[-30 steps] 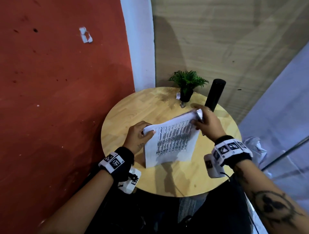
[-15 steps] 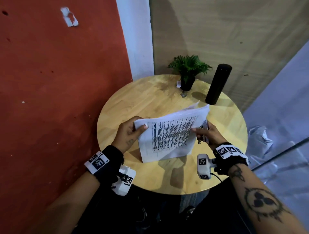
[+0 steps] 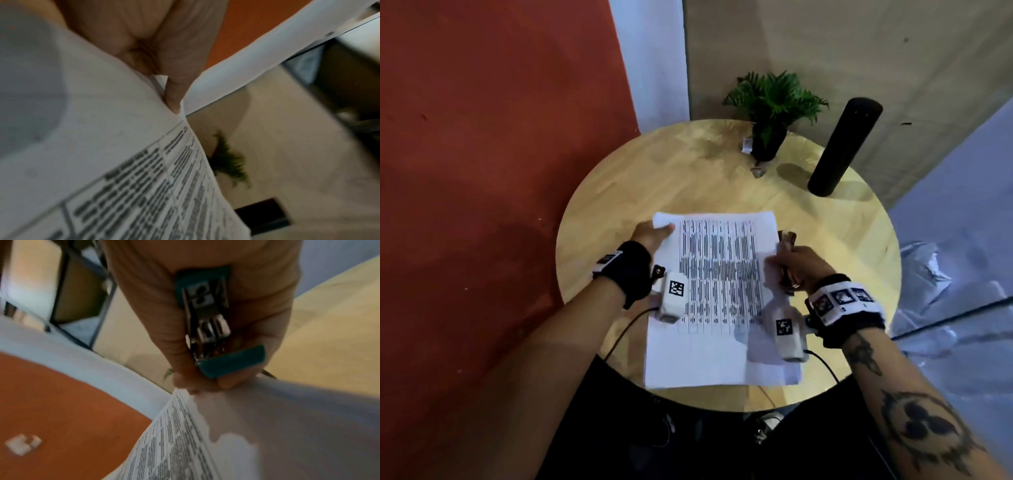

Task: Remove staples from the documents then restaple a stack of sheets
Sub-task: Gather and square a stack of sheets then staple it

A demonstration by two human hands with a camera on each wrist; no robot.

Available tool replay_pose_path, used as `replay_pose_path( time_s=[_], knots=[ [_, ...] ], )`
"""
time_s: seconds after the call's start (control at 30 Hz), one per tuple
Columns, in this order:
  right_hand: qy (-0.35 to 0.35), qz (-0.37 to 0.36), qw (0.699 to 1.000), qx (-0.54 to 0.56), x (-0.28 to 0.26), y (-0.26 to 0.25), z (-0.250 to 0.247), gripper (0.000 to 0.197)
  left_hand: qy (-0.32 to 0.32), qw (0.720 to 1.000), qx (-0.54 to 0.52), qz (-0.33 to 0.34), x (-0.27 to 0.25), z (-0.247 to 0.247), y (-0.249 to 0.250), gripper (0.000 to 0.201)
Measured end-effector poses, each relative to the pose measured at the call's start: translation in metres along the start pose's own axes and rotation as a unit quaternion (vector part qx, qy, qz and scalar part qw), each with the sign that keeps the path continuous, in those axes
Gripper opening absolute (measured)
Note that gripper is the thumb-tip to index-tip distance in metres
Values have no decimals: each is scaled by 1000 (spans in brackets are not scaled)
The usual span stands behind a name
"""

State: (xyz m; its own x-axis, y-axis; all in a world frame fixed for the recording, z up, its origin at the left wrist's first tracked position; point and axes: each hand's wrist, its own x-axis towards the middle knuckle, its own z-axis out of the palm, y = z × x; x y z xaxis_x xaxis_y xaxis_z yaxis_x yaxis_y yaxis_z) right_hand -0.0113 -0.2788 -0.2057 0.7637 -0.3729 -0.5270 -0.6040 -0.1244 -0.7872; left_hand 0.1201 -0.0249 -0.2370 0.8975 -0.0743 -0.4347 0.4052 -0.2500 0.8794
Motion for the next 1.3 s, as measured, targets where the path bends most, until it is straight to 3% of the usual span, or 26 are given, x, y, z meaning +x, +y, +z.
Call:
replay_pose_path(
  time_s=[0.07, 0.13, 0.33, 0.4, 0.53, 0.67, 0.77, 0.87, 0.97, 1.1, 1.17, 1.3],
  knots=[
    [-5, 60, 998, -31, 17, 20, 15, 15, 8, 998, 44, -53, 21, 5, -35, 42],
    [2, 88, 995, -51, 36, 38, 28, 15, 19, 994, 79, -67, 36, 8, -56, 48],
    [46, 72, 992, -88, 56, 33, 40, 23, 25, 989, 131, -66, 70, 14, -57, 56],
    [57, 47, 990, -117, 56, 23, 38, 14, 25, 989, 134, -49, 78, 19, -48, 56],
    [78, 12, 984, -159, 48, 23, 34, 29, 8, 998, 57, -40, 75, 22, -43, 36],
    [150, -4, 983, -107, 37, 38, 24, 35, 25, 998, -12, -56, 47, 7, -55, 10],
    [143, 22, 989, 1, 26, 55, 27, 32, 56, 996, 68, 10, 20, 2, -68, 47],
    [84, 34, 993, 81, 11, 63, 39, 19, -12, 971, 212, 108, -4, 1, -83, 68],
    [11, 2, 1000, 18, 7, 65, 56, 16, -76, 906, 392, 139, -11, 5, -90, 70],
    [-74, -56, 981, -169, -3, 51, 88, 21, -70, 876, 463, 115, -15, 10, -90, 66],
    [-62, -85, 958, -266, -1, 38, 104, 23, -70, 875, 466, 112, -16, 11, -87, 66],
    [33, -102, 944, -311, 31, 3, 116, 36, -68, 872, 473, 108, -16, 13, -85, 66]
  ],
)
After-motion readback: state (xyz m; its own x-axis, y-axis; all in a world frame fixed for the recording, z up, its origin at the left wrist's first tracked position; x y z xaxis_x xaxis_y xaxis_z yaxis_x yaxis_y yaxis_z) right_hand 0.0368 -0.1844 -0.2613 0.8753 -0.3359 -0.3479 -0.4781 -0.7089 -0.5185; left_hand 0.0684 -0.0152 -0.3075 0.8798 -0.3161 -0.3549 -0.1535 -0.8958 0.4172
